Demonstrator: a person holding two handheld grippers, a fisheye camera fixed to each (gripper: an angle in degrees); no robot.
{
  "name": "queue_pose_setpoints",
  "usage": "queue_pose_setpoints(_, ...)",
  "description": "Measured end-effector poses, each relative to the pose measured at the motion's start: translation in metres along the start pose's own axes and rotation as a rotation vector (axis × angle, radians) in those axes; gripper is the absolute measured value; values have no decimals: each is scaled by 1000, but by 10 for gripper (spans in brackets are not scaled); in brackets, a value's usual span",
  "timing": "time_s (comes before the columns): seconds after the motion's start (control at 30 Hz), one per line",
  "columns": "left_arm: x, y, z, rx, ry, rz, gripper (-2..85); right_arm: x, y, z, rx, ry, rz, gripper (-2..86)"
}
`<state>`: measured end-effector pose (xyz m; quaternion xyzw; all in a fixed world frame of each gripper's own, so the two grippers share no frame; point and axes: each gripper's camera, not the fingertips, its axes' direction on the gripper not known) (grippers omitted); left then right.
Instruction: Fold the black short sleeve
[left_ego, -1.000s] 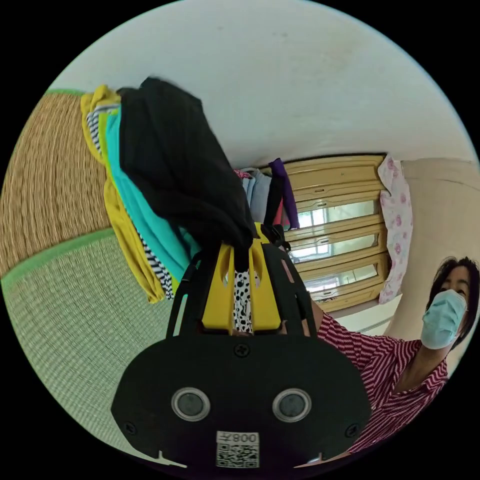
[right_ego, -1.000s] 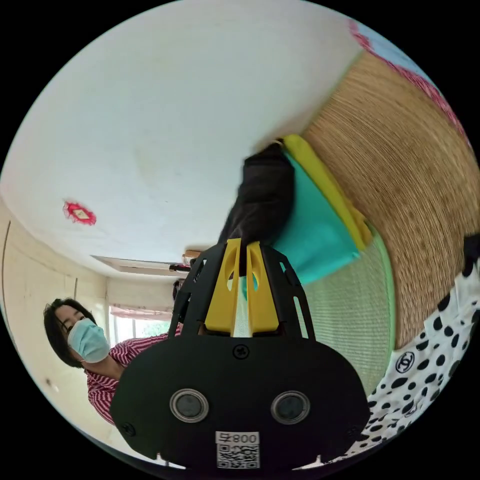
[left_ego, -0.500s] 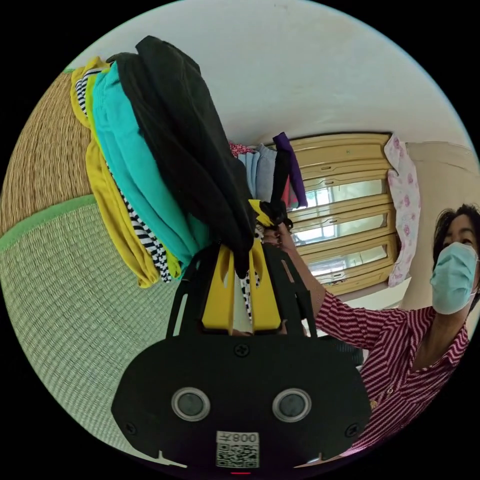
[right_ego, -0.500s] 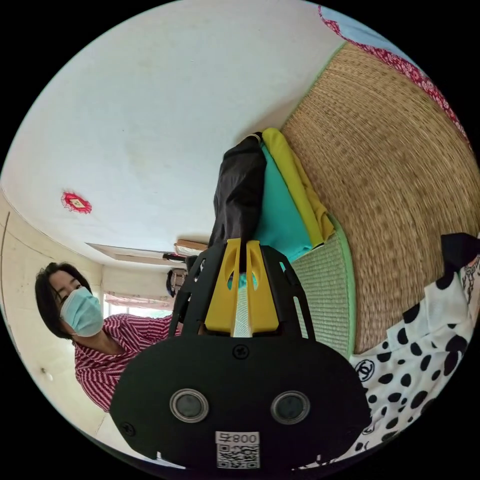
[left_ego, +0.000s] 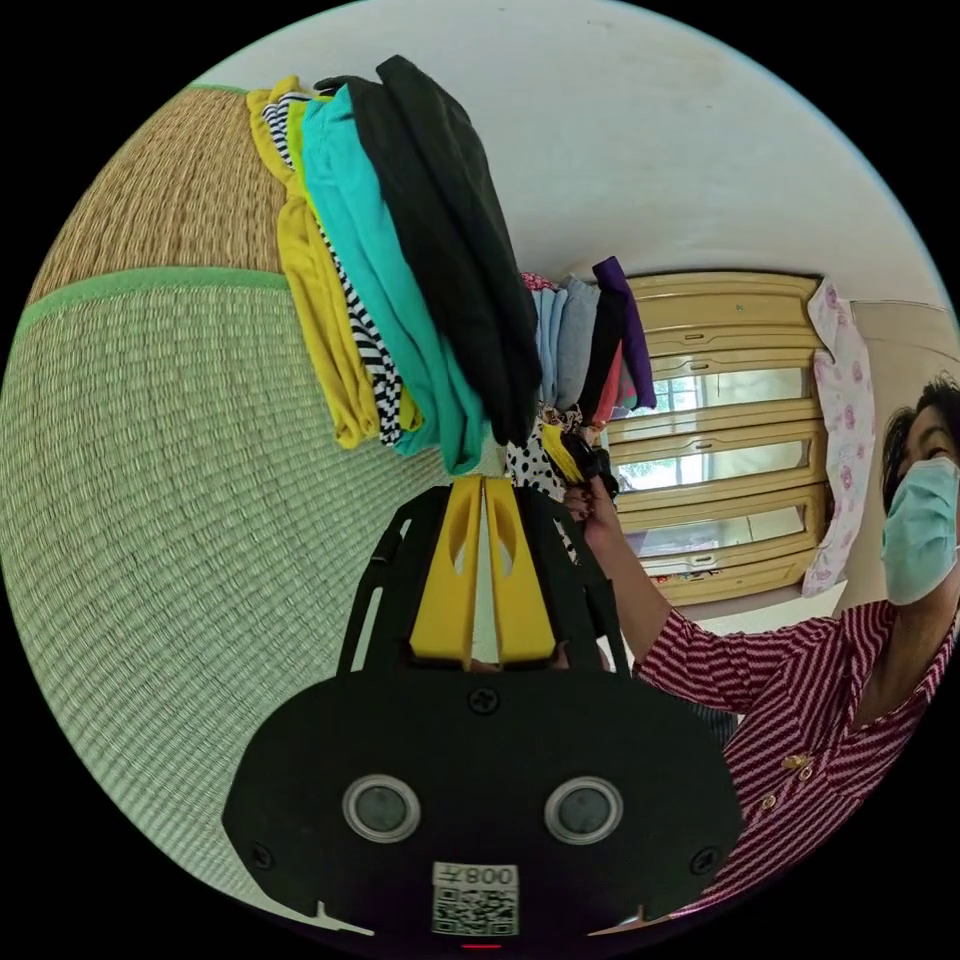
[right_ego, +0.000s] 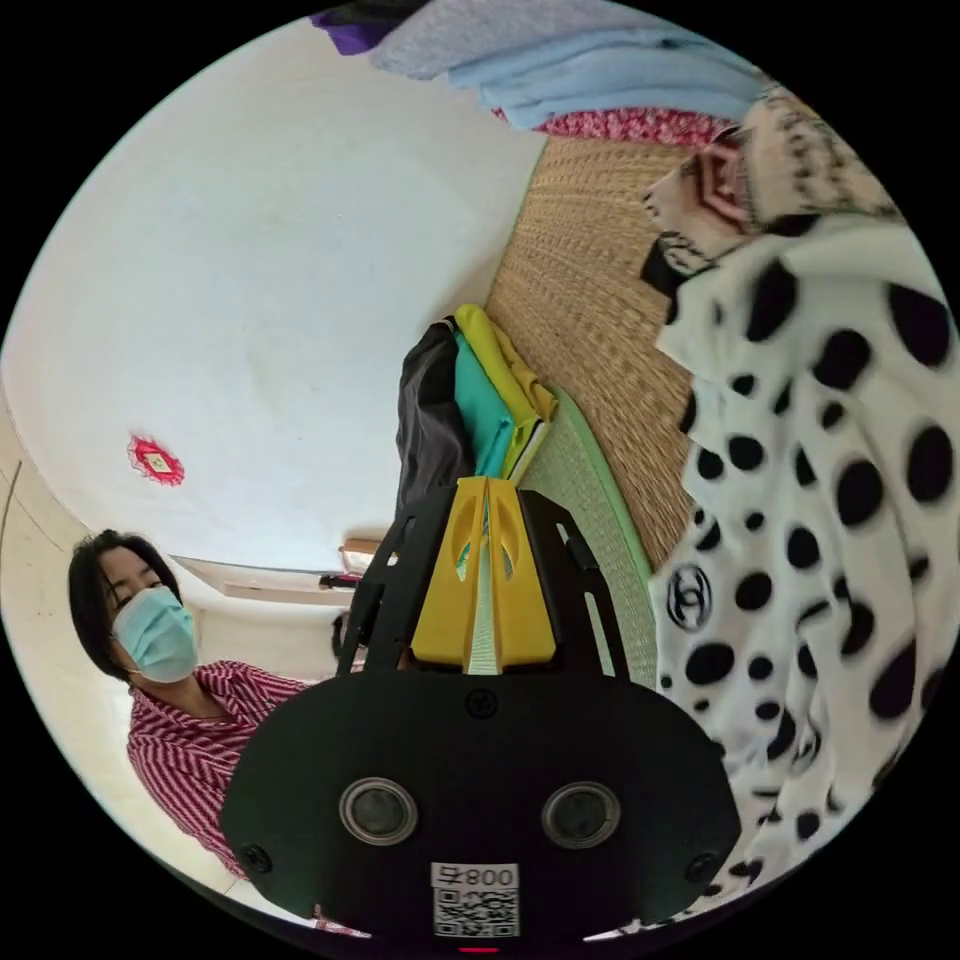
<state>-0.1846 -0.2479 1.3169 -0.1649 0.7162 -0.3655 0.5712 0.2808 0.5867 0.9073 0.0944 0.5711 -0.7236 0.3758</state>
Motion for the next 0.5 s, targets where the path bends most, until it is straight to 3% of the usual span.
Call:
queue_pose_setpoints(0.07, -3, 2, -9, -8, 12, 17, 5, -7, 26, -14, 50, 106, -12, 5)
queue_pose_setpoints(0.23, -12, 23, -19, -78, 3, -4, 2, -17, 74, -5, 23, 610, -53, 28)
queue_pose_setpoints(0.5, -10, 80, -19, -156, 46, -66, 1, 26, 54, 92, -111, 962, -126, 78)
